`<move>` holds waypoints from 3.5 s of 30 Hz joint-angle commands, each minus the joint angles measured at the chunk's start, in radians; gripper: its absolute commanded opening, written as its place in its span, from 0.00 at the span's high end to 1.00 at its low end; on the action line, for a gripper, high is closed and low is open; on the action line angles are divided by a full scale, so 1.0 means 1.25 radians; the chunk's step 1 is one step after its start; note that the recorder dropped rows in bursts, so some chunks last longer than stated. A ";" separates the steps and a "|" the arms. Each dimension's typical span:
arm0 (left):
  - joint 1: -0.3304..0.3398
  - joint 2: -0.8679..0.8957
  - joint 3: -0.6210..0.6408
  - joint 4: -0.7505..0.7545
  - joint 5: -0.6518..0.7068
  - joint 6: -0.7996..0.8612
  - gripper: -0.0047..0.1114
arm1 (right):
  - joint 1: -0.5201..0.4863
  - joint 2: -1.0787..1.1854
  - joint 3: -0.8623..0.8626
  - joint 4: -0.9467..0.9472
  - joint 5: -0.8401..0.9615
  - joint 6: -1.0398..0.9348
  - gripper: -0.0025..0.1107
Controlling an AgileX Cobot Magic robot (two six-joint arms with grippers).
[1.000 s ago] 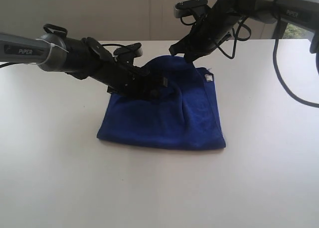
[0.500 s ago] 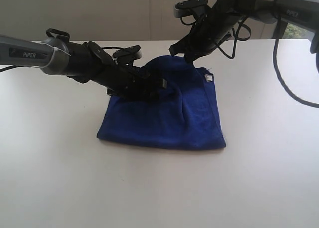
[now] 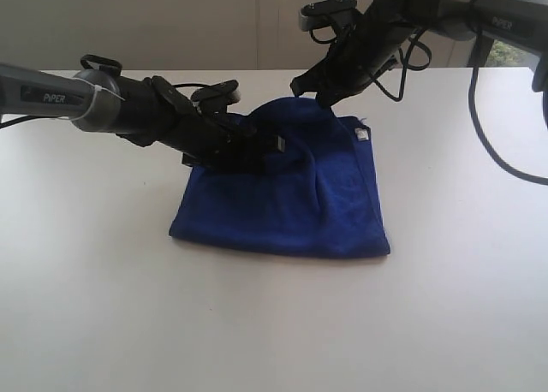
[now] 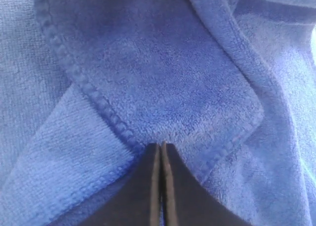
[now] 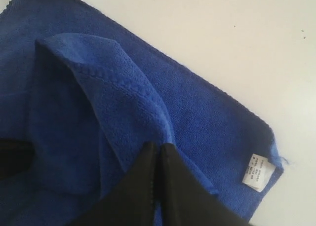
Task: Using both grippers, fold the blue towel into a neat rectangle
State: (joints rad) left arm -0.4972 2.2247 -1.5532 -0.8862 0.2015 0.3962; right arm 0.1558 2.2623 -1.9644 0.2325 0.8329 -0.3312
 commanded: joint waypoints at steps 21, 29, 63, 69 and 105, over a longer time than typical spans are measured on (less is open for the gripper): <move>0.015 -0.077 0.003 0.054 0.007 0.006 0.96 | -0.004 -0.004 0.000 0.005 0.011 -0.002 0.98; -0.016 -0.056 0.003 0.054 0.001 0.042 0.96 | -0.004 -0.004 0.000 0.003 0.010 -0.002 0.98; -0.046 -0.001 0.003 0.056 -0.065 0.042 0.96 | -0.004 -0.004 0.000 0.003 0.012 -0.002 0.98; -0.046 -0.009 0.003 0.056 -0.079 0.039 0.96 | -0.004 -0.004 0.000 0.003 0.014 -0.002 0.98; -0.068 -0.053 0.003 0.063 -0.124 0.147 0.67 | -0.004 -0.004 0.000 0.003 0.015 -0.002 0.98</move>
State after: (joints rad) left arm -0.5776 2.1659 -1.5532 -0.8019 0.0481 0.5671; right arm 0.1558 2.2623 -1.9644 0.2325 0.8546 -0.3312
